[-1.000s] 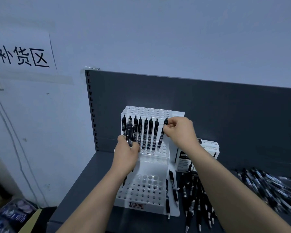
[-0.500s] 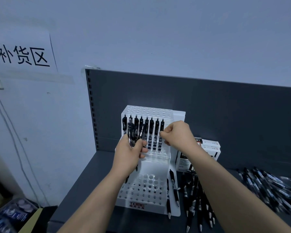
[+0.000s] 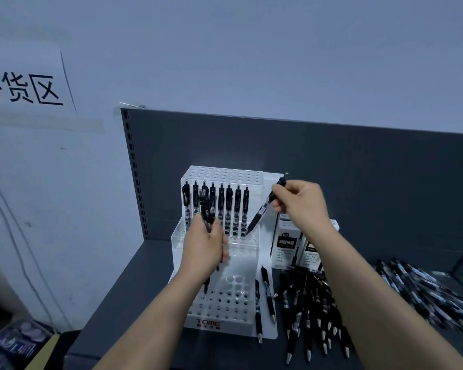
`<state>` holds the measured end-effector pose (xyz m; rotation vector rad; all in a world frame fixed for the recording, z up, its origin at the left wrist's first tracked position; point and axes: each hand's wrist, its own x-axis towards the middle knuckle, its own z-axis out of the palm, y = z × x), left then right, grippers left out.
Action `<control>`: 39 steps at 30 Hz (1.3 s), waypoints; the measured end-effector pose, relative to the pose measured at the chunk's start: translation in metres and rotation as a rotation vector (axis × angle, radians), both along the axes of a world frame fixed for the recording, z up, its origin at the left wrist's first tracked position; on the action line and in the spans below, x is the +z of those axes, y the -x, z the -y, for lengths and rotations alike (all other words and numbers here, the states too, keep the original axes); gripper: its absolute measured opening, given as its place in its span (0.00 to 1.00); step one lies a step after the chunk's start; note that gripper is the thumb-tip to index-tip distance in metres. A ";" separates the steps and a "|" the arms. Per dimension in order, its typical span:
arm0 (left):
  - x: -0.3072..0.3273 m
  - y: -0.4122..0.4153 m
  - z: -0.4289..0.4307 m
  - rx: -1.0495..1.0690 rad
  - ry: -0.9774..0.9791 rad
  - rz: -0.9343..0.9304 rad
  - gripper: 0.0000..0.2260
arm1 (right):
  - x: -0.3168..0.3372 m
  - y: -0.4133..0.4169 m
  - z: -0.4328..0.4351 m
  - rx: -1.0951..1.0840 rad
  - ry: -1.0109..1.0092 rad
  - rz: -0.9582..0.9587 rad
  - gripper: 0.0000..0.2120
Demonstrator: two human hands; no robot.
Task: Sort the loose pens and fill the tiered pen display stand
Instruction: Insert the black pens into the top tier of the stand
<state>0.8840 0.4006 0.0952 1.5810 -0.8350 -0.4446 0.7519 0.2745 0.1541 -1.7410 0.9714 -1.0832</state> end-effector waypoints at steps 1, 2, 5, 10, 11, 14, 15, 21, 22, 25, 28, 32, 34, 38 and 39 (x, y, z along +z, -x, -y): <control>-0.001 -0.002 -0.001 0.022 -0.028 0.049 0.08 | 0.000 0.000 0.002 -0.054 0.081 -0.028 0.12; -0.003 -0.003 -0.001 0.032 -0.040 0.073 0.07 | -0.001 -0.001 0.004 -0.092 0.160 -0.063 0.13; -0.005 -0.004 -0.001 0.040 -0.053 0.069 0.06 | -0.008 -0.010 0.004 -0.085 0.302 -0.143 0.14; -0.008 -0.006 -0.005 0.043 -0.042 0.057 0.05 | -0.008 -0.018 0.008 -0.087 0.436 -0.162 0.16; -0.007 -0.006 -0.006 0.047 -0.029 0.057 0.06 | -0.006 -0.019 0.009 -0.097 0.456 -0.164 0.16; -0.004 -0.005 -0.008 0.050 0.031 0.031 0.07 | -0.006 -0.022 0.008 -0.097 0.487 -0.227 0.15; -0.004 -0.005 -0.008 0.039 0.056 -0.005 0.06 | -0.008 -0.024 0.008 -0.083 0.479 -0.255 0.15; -0.006 -0.005 -0.009 0.049 0.052 -0.005 0.08 | -0.024 -0.033 0.004 0.012 0.380 -0.464 0.17; -0.006 -0.005 -0.009 0.062 0.057 0.005 0.09 | -0.024 -0.034 0.004 0.011 0.377 -0.485 0.16; -0.007 -0.005 -0.008 0.068 0.046 0.022 0.08 | -0.023 -0.036 0.003 -0.019 0.370 -0.513 0.15; -0.009 -0.006 -0.006 0.041 0.012 0.004 0.10 | -0.022 -0.038 0.005 -0.065 0.329 -0.508 0.15; -0.011 -0.005 -0.006 -0.021 0.081 -0.128 0.10 | -0.022 -0.034 0.005 -0.102 0.312 -0.488 0.18; -0.009 -0.003 -0.006 -0.042 0.113 -0.165 0.10 | -0.022 -0.027 0.000 -0.060 0.286 -0.455 0.15; -0.006 0.006 -0.002 -0.099 0.113 -0.193 0.07 | -0.024 -0.016 -0.020 0.208 0.109 -0.281 0.15; -0.006 0.009 0.000 -0.098 0.097 -0.171 0.06 | -0.024 -0.015 -0.023 0.280 0.057 -0.230 0.14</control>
